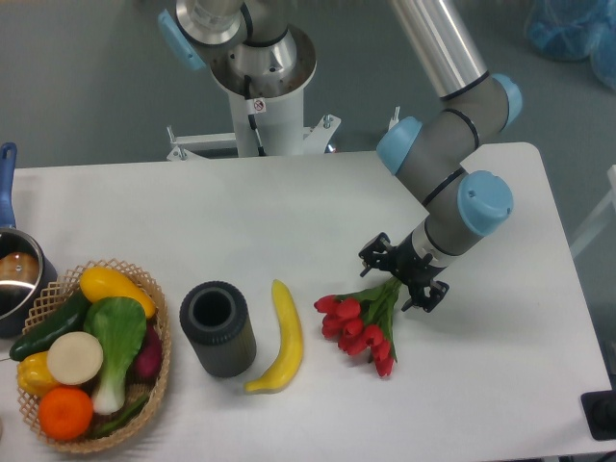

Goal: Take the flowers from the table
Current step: 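Lower the open gripper around the tulip stems near the blooms, then close the gripper on the tulip stems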

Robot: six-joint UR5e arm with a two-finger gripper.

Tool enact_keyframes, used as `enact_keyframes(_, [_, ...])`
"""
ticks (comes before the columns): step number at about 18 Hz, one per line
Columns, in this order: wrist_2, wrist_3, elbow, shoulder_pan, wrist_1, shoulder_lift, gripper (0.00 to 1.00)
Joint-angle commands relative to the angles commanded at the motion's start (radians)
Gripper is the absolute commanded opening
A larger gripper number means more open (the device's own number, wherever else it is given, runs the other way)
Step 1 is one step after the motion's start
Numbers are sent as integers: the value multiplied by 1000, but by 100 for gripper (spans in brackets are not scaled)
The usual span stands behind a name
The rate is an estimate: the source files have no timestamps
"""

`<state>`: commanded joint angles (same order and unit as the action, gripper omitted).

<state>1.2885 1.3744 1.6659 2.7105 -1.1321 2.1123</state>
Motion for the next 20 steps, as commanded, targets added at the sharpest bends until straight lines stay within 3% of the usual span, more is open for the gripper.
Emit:
enact_keyframes(3, [-2, 0, 0, 0, 0, 0, 96])
enact_keyframes(5, [0, -2, 2, 0, 0, 0, 82])
enact_keyframes(8, [0, -2, 6, -2, 0, 2, 70])
enact_keyframes(13, [0, 0, 9, -5, 0, 2, 70])
enact_keyframes(20, [-2, 0, 8, -3, 0, 3, 56])
